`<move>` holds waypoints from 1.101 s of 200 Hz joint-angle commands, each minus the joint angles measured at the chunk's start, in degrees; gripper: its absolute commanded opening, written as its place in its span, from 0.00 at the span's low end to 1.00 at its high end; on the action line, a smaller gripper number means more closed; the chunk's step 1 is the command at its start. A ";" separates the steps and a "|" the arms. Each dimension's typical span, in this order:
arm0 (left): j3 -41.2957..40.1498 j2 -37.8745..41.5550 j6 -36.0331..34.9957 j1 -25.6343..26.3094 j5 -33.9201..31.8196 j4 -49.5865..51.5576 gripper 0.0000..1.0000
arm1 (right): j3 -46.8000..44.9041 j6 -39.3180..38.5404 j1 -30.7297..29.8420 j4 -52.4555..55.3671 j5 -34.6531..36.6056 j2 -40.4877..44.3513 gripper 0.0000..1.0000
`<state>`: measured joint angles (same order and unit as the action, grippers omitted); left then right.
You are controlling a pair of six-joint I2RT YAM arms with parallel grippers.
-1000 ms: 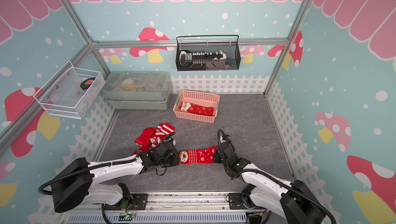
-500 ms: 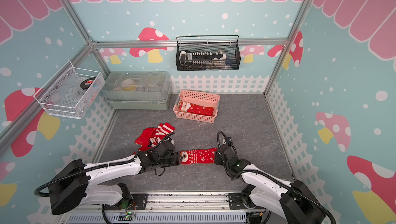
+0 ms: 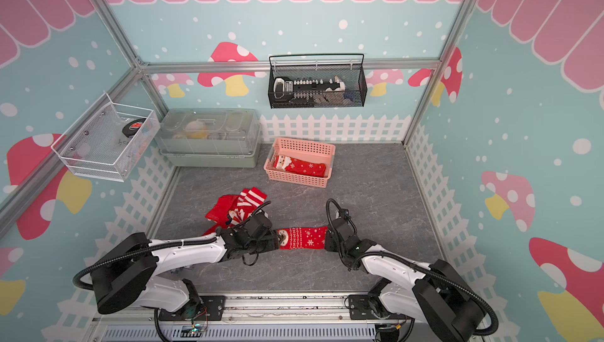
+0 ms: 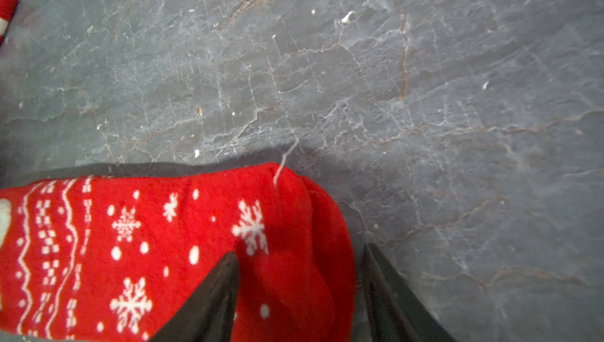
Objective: Place the socks together as a pair
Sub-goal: Pick up a pair of socks from the center of the board.
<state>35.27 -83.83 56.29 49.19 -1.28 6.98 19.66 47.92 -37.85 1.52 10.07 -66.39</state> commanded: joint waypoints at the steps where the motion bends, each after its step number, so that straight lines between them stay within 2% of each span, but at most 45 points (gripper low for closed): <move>1: 0.25 -2.78 2.59 -0.34 2.10 -0.55 0.57 | -0.14 1.15 0.14 0.00 -2.31 -1.34 0.53; 35: -0.81 -2.89 3.54 -0.33 1.72 -1.07 0.49 | -1.66 1.65 0.13 -0.98 -1.64 -0.90 0.42; 56: -0.82 -3.15 3.17 -0.34 2.00 -1.52 0.38 | -2.38 1.76 0.14 -0.84 -1.97 0.39 0.37; 81: 0.18 -3.28 1.47 -0.32 4.00 -1.13 0.30 | -4.80 2.76 0.14 -1.68 -1.89 4.00 0.30; 138: 1.75 0.92 -2.45 -0.23 4.29 2.79 0.00 | -7.36 1.93 0.10 -1.49 -1.45 10.66 0.01; 190: 5.53 4.99 -6.11 -0.23 3.53 10.60 0.00 | -6.98 1.06 0.14 -0.11 -3.65 15.47 0.00; 220: 9.51 9.03 -9.04 -0.23 -0.45 17.49 0.00 | -2.87 -0.08 0.14 2.95 -3.35 21.20 0.00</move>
<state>40.47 -78.15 50.72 49.10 2.11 17.23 13.50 48.88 -37.85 2.02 6.37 -48.93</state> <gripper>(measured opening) 0.047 0.054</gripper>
